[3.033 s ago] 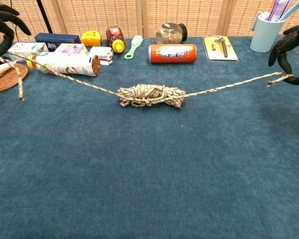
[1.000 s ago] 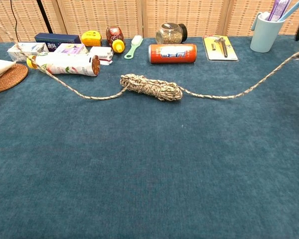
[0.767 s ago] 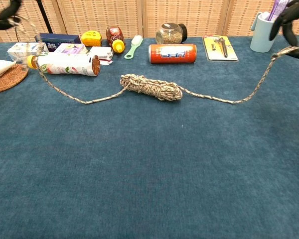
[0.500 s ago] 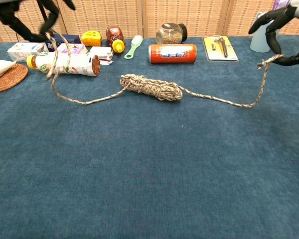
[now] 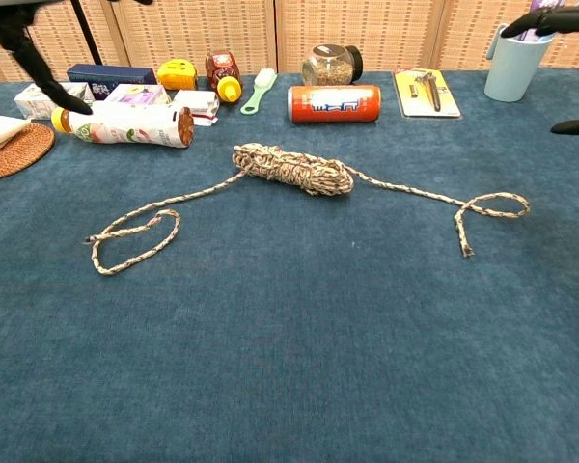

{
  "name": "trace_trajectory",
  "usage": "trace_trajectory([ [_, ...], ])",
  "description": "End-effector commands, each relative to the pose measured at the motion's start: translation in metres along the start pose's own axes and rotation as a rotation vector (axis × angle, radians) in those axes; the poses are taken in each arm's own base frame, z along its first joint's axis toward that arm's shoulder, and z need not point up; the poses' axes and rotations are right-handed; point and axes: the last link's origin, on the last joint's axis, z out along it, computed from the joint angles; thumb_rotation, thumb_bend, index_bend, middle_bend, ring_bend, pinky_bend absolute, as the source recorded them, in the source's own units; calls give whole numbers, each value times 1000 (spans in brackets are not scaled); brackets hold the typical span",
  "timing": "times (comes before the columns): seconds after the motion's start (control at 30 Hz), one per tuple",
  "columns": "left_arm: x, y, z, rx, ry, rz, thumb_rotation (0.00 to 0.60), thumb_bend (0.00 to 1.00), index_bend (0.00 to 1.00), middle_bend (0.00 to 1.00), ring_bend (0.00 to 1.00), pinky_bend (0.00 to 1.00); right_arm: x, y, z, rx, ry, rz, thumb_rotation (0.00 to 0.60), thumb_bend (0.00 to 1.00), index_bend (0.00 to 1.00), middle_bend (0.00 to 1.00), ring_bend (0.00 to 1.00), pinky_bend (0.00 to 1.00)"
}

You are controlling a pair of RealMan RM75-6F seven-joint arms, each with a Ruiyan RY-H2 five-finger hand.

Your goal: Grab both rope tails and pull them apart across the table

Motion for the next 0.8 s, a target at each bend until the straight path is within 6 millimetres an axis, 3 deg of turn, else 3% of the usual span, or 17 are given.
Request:
trace_trajectory([
  [0.03,3,-19,-17,55,12,-8,600,52,11,0,0,0,4,11,-8,-30,24,-10,600,272,1,0,0,0],
  [0.13,7,-41,-38,123,30,-8,600,52,77,0,0,0,7,22,-17,-61,44,10,600,272,65,0,0,0],
  [0.3,4,-68,-71,226,44,-63,600,52,170,28,0,0,10,37,-31,-95,87,7,600,272,274,46,17,0],
  [0.43,-2,-88,-112,313,39,-67,600,52,230,64,0,0,11,49,-50,-138,107,-11,600,273,318,94,67,0],
  [0.8,-14,-97,-178,404,64,-59,600,54,283,74,0,0,8,62,-90,-225,143,-38,600,272,370,153,87,0],
])
